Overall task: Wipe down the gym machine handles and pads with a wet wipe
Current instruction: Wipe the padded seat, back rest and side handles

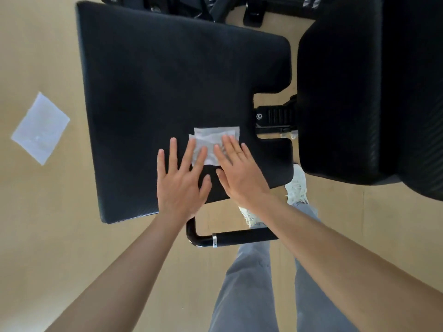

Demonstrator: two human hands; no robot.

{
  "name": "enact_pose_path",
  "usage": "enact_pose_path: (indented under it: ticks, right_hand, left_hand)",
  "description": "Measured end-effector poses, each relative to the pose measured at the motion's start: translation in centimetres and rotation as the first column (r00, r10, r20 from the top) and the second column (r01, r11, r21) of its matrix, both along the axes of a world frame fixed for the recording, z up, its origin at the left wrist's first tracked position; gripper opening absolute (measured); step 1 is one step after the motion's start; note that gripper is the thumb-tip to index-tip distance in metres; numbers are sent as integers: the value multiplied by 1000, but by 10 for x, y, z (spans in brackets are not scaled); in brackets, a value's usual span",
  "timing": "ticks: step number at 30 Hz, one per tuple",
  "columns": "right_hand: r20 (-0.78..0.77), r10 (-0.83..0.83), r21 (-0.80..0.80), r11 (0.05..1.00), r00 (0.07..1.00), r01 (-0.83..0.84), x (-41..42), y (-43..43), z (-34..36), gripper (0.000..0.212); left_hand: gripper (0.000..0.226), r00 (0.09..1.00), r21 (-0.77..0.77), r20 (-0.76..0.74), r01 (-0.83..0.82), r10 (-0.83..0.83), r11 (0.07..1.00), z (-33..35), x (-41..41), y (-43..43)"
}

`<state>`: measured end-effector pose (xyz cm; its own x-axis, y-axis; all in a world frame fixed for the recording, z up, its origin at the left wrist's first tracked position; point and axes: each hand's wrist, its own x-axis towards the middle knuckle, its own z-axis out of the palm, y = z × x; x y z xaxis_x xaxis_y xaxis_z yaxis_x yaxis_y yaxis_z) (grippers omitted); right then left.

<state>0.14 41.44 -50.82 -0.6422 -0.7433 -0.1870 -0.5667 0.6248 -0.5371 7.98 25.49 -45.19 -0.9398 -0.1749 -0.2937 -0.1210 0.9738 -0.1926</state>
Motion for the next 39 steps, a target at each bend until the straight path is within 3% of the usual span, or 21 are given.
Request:
enact_pose_path:
  ticks: [7,18,22,25,27,33,39]
  right_hand:
    - [2,24,9,1000,1000,-24,-63,-29,6,60]
    - [41,85,-70,994,996,-82,47,52,7,61]
    - [56,71,-184,981,996,-60,58,59,10,55]
    - [62,46,-267,963,997,-28,53,58,6,50]
    - [41,45,-285,958,998,-31,49,55,2,47]
    - [-78,4,-281,959,997,-26,25,33,-12,42]
    - [-130,-86,-316,948,988,41,-25,-18,-8,41]
  left_hand:
    - [70,994,-23,-35,-101,101,995,1,-48,-24]
    - [68,1000,51,13,-23,23,998,11,67,37]
    - [52,984,87,-146,-89,101,992,16,71,53]
    - [37,963,173,-266,-6,53,985,10,58,60]
    - [35,965,230,-261,37,25,972,-1,51,56]
    - [33,956,151,-285,119,-72,981,-17,33,27]
    - [40,959,33,-283,30,-20,999,-9,-15,-10]
